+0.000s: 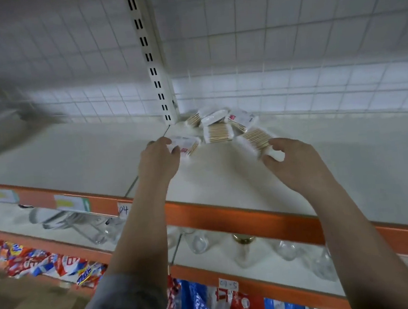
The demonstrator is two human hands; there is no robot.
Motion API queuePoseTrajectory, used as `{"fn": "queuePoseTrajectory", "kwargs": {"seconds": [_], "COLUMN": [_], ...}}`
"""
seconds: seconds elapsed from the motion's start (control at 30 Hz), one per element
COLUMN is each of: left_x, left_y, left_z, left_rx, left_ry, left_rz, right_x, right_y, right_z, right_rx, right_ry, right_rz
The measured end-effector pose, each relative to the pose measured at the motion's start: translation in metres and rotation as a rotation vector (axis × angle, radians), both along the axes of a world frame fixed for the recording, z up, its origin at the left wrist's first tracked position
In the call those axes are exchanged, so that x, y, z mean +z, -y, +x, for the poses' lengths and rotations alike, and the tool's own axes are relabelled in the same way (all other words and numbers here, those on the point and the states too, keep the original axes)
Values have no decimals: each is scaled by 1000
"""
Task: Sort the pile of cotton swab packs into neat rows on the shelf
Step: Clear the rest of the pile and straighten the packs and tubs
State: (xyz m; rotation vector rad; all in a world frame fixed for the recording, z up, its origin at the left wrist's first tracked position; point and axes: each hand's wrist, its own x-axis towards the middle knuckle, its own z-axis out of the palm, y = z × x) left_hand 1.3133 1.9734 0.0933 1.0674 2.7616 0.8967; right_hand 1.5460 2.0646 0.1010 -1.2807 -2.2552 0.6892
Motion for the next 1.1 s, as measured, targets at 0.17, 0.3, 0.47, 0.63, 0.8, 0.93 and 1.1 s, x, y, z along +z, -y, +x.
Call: {"fn": "queuePoseTrajectory", "kwargs": {"seconds": [0.17,0.3,0.47,0.63,0.8,0.93,1.1], "left_x": [-7,-14,-9,2,13,19,21], "left_y": [-14,-19,-17,-17,-13,-11,-11], "left_z": [-19,-19,-2,9,9,10,11], "left_rx": [-2,-7,-11,-66,-80,-131,-174], "left_ry": [103,135,210,181,228,236,300], "left_rz": [-142,-112,127,290,433,479,525], "right_x": [-2,1,11,24,33,41,37], "right_y": [4,-6,-28,-65,-92,-99,-104], "right_z": [-12,-16,-20,-34,-53,-63,-62], "right_rx": [-55,-49,25,341,544,620,620], "right_ry": [39,76,157,429,761,813,765], "right_rz": [1,34,65,105,66,54,70]}}
